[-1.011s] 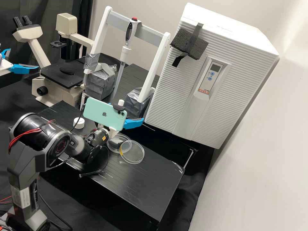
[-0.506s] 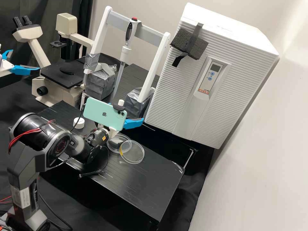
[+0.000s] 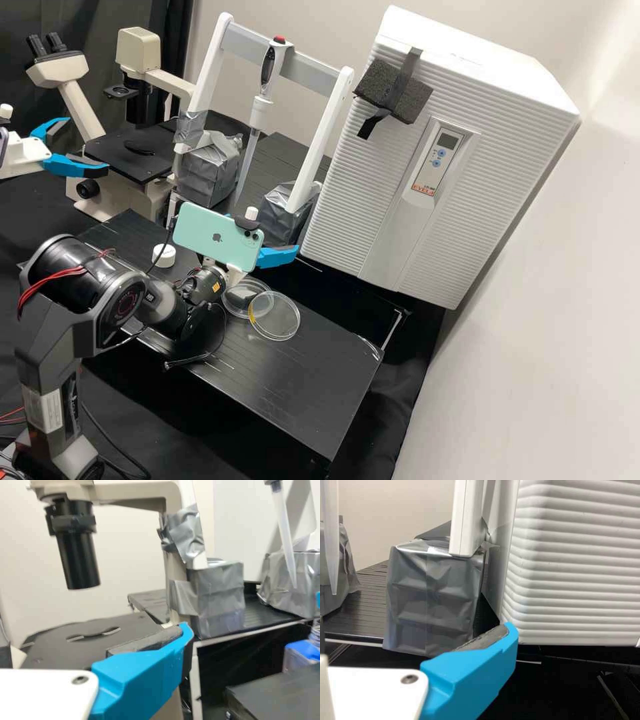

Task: Close the bottle

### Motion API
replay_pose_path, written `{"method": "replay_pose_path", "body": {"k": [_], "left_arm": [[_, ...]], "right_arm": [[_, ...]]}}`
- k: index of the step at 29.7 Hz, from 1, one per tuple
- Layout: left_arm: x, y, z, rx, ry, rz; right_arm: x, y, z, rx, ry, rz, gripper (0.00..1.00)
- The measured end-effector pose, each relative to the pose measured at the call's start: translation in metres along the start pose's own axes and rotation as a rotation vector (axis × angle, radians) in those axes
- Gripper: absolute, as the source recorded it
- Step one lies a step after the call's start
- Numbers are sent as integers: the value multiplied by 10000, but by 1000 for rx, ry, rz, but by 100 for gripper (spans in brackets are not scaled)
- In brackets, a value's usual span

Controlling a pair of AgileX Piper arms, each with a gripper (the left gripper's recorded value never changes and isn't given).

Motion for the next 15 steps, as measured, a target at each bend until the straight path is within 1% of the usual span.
{"method": "replay_pose_path", "body": {"k": [2,5,6,7,8,10,12,15], "left_arm": [[-27,-23,21,-15,-20,-3],[-79,-92,52,-49,-55,-8],[-90,-117,61,-52,-67,-7],[-102,-140,72,-63,-83,0],[-117,-167,73,-70,-85,-7],[-137,-226,76,-78,-90,-31],[-154,-270,80,-80,-95,-50],[-176,-312,86,-91,-100,-69]], "right_arm": [[0,0,0,0,0,0,100],[0,0,0,0,0,0,100],[0,0,0,0,0,0,100],[0,0,0,0,0,0,100],[0,0,0,0,0,0,100],[0,0,0,0,0,0,100],[0,0,0,0,0,0,100],[0,0,0,0,0,0,100]]}}
